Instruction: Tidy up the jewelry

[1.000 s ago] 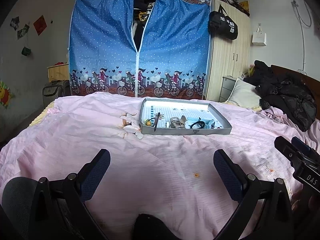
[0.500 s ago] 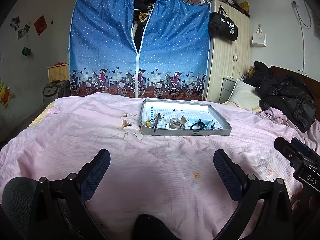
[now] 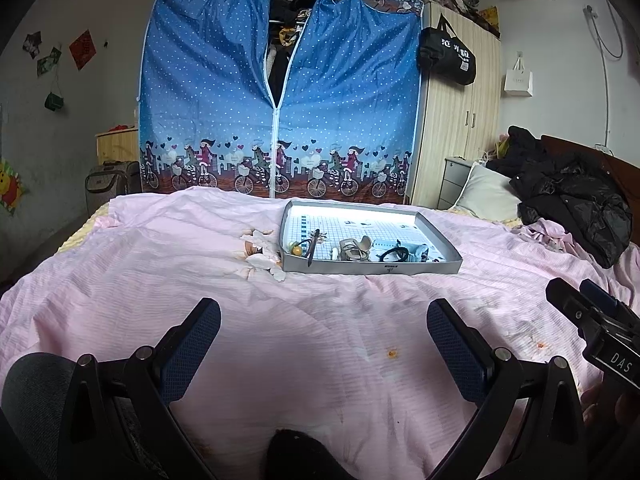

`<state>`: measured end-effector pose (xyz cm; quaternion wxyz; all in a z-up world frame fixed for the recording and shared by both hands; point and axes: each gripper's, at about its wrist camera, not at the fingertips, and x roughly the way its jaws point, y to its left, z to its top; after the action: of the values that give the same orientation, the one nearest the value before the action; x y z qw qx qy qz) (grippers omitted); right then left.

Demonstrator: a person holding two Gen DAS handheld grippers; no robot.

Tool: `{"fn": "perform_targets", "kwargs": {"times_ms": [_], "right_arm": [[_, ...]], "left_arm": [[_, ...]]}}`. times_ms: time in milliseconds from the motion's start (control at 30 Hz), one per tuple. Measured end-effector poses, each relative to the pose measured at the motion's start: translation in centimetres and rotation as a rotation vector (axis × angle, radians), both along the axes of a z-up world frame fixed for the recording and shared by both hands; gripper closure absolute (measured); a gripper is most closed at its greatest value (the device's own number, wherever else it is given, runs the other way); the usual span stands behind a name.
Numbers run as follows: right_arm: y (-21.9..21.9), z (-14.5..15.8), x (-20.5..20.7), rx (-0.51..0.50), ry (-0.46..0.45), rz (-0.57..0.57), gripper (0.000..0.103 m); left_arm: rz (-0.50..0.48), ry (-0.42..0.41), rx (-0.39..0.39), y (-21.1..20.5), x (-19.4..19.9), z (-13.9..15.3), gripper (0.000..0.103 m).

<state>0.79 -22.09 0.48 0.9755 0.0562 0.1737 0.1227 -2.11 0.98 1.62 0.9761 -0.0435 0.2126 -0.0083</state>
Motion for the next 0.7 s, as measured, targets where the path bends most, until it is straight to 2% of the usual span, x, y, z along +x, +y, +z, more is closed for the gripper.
{"fn": "perform_targets", "kwargs": {"times_ms": [433,600,700], "right_arm": [[0.25,-0.56,-0.08,-0.001,0.016,0.007,0.000],[0.11,-0.57,-0.05,-0.001,0.019,0.005,0.000],[0.10,-0.62,-0.15,-0.003,0.021,0.004,0.000]], "left_arm": [[-0.007,0.006,-0.012,0.09,-0.01,-0.20,0.002],[-0.021,0.007,-0.050,0.04,-0.10,-0.29,0.002],[-0.005,0.012,-0.025,-0.43,-0.05,-0.30,0.002]]}}
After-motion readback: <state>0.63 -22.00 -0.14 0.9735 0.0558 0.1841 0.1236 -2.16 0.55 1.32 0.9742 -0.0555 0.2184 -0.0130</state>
